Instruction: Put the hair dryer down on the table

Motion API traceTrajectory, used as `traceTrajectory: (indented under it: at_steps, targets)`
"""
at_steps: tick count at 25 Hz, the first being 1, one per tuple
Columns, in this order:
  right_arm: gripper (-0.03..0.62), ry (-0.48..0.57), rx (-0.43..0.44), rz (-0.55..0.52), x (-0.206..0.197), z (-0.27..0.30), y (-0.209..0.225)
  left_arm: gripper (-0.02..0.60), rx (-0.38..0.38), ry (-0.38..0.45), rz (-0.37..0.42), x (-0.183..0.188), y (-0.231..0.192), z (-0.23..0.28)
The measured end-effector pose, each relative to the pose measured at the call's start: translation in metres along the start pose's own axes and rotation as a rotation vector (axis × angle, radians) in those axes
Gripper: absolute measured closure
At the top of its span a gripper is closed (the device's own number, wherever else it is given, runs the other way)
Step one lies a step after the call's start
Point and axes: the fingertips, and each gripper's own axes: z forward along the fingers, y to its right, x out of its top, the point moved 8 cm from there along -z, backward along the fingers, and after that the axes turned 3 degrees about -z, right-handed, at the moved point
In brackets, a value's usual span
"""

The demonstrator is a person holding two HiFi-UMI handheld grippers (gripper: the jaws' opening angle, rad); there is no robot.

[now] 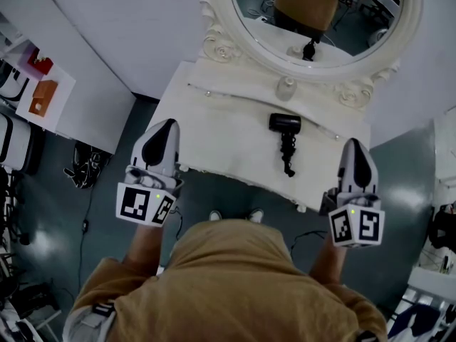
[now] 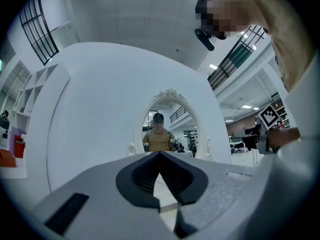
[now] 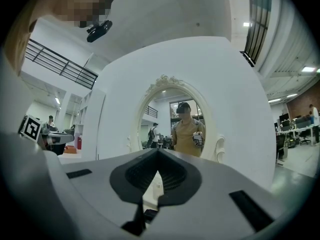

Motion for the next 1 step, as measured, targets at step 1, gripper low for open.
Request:
traceTrajectory:
  at_steps: [1]
  targets:
    - [0.591,0.000,0.002,0.000,0.0000,0.0000,-0.0002,0.578,0.001,-0.001,0.000,-0.0002,0.0004,-0.0004]
